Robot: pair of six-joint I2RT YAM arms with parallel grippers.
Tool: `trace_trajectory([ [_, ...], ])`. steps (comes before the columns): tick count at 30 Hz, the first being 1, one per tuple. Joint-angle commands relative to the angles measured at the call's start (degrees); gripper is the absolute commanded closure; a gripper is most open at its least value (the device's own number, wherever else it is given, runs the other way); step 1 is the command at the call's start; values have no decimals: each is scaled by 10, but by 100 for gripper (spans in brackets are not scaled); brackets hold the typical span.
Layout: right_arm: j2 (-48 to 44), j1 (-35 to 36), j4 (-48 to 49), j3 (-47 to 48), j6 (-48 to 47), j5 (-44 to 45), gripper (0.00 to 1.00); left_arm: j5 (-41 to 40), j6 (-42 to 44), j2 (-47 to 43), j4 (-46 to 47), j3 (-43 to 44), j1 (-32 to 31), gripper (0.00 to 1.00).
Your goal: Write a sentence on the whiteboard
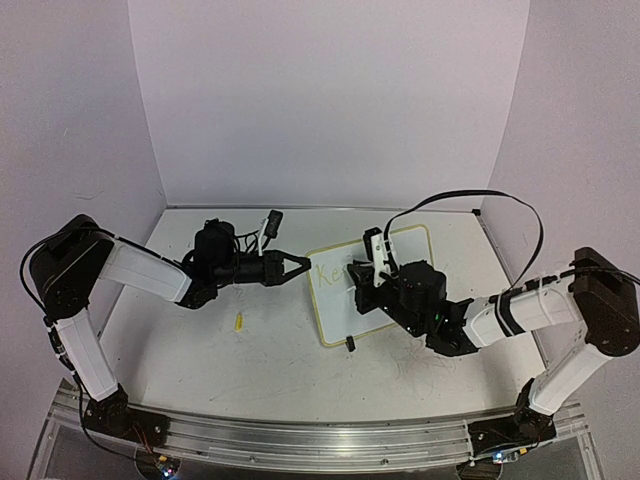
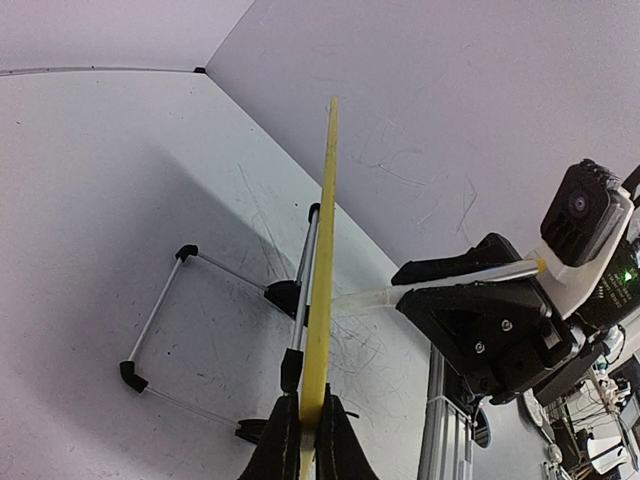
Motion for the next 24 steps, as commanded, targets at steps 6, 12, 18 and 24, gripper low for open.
trace_trajectory([
  [6,18,7,-32,-2,33,5,100,23,1,-12,-3,20,-4,100],
  [12,18,8,-45,-5,42,27,100,23,1,-13,-4,21,-4,100],
  [18,9,7,-51,-11,44,43,100,23,1,-14,-4,18,-4,100],
  [24,3,7,-50,-6,36,66,100,25,1,-14,-5,18,-4,100],
])
